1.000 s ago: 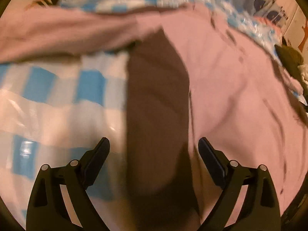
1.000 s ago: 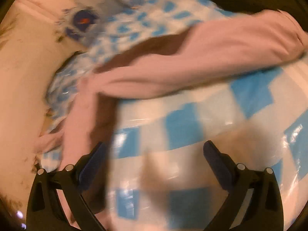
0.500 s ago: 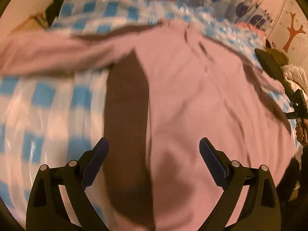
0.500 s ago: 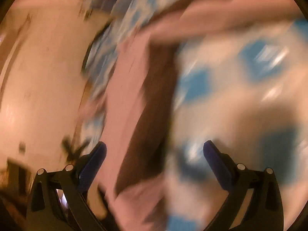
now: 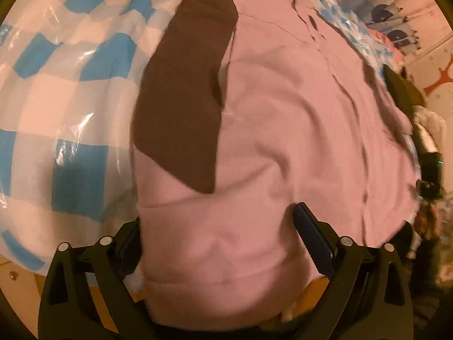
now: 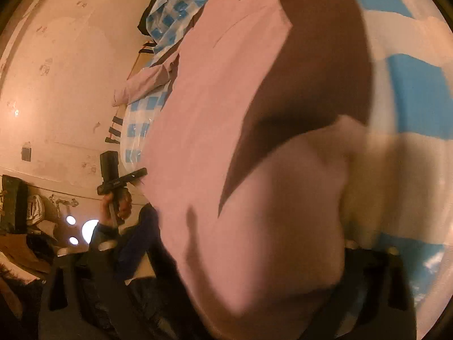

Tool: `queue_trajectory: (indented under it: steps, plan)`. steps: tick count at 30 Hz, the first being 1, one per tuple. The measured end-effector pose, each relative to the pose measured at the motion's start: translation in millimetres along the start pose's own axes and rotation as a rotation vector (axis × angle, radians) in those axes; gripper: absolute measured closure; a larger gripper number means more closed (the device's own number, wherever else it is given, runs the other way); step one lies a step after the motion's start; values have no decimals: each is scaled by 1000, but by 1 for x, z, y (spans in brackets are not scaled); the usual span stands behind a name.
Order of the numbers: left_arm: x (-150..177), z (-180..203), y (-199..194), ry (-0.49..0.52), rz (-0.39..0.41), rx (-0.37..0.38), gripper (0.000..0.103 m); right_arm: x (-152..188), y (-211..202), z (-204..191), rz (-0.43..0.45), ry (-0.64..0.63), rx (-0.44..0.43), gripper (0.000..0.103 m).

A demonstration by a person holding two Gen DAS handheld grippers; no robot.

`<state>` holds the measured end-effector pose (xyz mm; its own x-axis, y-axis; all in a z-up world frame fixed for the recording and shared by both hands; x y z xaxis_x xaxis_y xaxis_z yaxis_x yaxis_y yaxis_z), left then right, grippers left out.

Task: Fold large clothes

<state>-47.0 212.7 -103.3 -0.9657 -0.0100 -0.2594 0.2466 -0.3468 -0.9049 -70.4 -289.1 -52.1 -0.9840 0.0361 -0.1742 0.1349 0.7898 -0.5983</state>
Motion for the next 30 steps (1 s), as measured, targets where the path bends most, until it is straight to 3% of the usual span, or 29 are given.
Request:
queue_trajectory:
  steps: [1, 2, 3, 6, 9, 11, 12, 13, 15, 16, 18, 19, 20, 21, 23, 24, 26, 30]
  plan:
    - [0, 4, -2, -16, 27, -1, 56, -1, 4, -3, 40, 19, -24, 66]
    - [-1, 7, -8, -27, 52, -2, 64, -2, 4, -8, 72, 22, -46, 71]
    - [-1, 12, -17, -34, 83, 21, 79, -6, 4, -13, 99, 17, -58, 74]
    - [-2, 34, -55, -10, 159, 66, 88, -12, -10, -42, 226, -11, -162, 77]
    - [5, 54, -97, 37, 209, 108, 89, -10, -37, -70, 306, -63, -217, 78]
    - [17, 59, -113, 60, 200, 107, 88, 6, -56, -84, 299, -114, -200, 78]
    - [26, 57, -114, 71, 165, 98, 81, 18, -59, -86, 263, -139, -166, 77]
    - [35, 51, -112, 85, 126, 92, 66, 32, -60, -83, 223, -148, -131, 76]
    - [60, 31, -95, 92, 8, 31, 48, 63, -50, -59, 70, -137, -44, 51]
    - [69, 16, -88, 61, -29, -23, 47, 72, -41, -50, 13, -131, 2, 45]
    - [82, -20, -94, -42, -48, -169, 47, 89, -38, -23, -36, -92, 77, 44]
    - [81, -31, -109, -84, -3, -229, 47, 85, -46, -18, 6, -67, 56, 44]
    - [76, -32, -122, -103, 42, -241, 46, 80, -58, -14, 55, -50, 30, 44]
    - [63, -28, -140, -105, 115, -226, 43, 73, -74, -12, 125, -28, -9, 37]
    - [36, -8, -163, -90, 251, -202, 23, 52, -128, 4, 357, 63, -72, 18]
    - [20, 7, -171, -73, 326, -189, 12, 45, -146, 12, 435, 99, -68, 16]
    - [-14, 52, -164, 9, 415, -118, 12, 27, -198, 37, 627, 178, -79, 16]
    - [-70, 138, -106, 140, 448, 20, 12, -5, -274, 99, 899, 322, -46, 16]
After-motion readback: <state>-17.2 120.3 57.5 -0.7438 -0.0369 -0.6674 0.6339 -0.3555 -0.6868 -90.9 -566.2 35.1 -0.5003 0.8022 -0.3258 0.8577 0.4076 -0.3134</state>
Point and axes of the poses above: each gripper's, at about its wrist camera, not at the fingertips, and y roughly the way its jaws point, z to its right, x to its underside, the point moved 6 cm from there along y, roughly the way its jaws point, and after that the axes turned 1 degree about -y, right-handed, at the moved point
